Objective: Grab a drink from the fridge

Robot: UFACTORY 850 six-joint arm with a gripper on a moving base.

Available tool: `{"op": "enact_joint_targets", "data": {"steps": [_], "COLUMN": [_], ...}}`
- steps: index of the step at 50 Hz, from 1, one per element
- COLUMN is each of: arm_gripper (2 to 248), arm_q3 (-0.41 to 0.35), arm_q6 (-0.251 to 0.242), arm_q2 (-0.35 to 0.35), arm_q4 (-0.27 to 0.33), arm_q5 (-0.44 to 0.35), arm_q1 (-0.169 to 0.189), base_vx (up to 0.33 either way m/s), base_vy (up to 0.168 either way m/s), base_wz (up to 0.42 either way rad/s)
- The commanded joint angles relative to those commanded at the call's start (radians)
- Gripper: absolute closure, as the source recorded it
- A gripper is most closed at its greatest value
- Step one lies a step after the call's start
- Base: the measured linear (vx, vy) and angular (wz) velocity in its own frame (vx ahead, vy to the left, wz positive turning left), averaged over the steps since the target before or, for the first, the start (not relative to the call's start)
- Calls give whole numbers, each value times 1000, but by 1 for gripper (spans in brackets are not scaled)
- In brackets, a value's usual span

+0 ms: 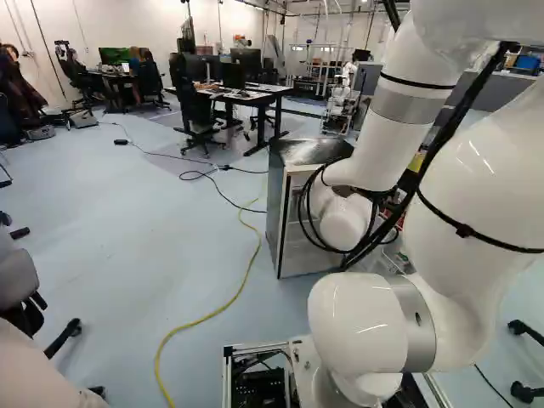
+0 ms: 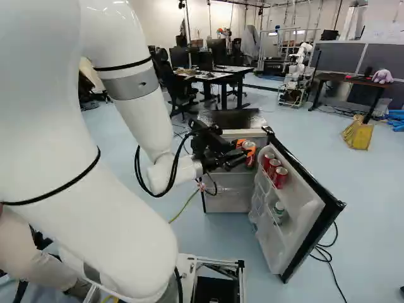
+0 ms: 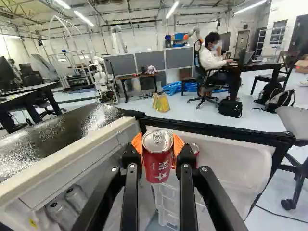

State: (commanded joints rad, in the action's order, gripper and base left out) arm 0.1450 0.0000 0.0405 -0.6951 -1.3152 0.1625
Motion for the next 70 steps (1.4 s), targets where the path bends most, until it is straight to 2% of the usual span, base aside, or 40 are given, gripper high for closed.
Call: {"op": "enact_joint_targets", "data": {"steps": [18,53,70], "arm_gripper": [167,167,167], "arm_q3": [6,21,55], "arm_q6": [0,0,0], "arm_q2": [53,144,157], "arm_q4": [99,330,455], "arm_q5": [64,203,271], "arm_q1": [-4,-6,11], "base_vx": [0,0,0], "base_vy": [0,0,0], "base_wz": [0,0,0]}}
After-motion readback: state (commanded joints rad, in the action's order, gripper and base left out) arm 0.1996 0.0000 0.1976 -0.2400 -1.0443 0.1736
